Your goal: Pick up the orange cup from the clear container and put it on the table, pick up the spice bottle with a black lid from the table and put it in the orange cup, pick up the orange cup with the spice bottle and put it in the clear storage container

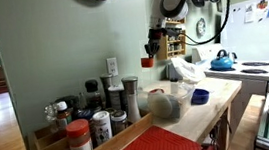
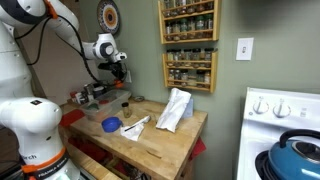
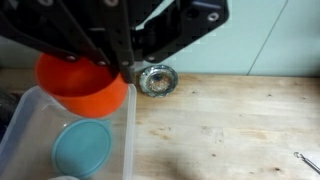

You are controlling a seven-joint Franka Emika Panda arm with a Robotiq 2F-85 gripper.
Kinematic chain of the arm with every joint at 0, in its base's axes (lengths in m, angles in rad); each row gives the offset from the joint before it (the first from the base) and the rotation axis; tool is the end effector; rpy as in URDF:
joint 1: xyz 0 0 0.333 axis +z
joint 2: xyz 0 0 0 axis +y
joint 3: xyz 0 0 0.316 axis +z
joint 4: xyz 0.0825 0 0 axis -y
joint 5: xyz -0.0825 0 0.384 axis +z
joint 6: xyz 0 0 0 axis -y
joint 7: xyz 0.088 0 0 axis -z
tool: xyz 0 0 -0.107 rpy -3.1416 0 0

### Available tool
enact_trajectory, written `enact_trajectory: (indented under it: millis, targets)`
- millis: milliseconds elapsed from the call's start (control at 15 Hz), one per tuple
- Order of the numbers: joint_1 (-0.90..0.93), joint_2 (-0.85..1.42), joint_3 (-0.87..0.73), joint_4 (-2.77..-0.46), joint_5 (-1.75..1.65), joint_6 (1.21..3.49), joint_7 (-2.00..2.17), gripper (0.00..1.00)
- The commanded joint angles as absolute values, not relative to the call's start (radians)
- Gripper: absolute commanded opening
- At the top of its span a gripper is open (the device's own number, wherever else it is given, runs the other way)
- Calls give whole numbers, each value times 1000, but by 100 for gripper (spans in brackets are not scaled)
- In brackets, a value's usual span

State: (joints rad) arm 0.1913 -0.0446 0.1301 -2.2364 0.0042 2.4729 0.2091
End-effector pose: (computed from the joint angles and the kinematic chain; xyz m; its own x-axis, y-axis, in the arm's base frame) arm 0.5150 0.1719 0.4174 0.9574 0.0981 0.2715 0.1173 -0.9916 -0.0552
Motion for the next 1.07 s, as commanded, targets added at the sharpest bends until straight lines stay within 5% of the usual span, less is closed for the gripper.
enact_trajectory:
  millis: [0,1000]
  targets:
    - [179,-44,144,-2237,6,2471,207,1]
    - [127,234,-74,-2326,-353,2793,585,1]
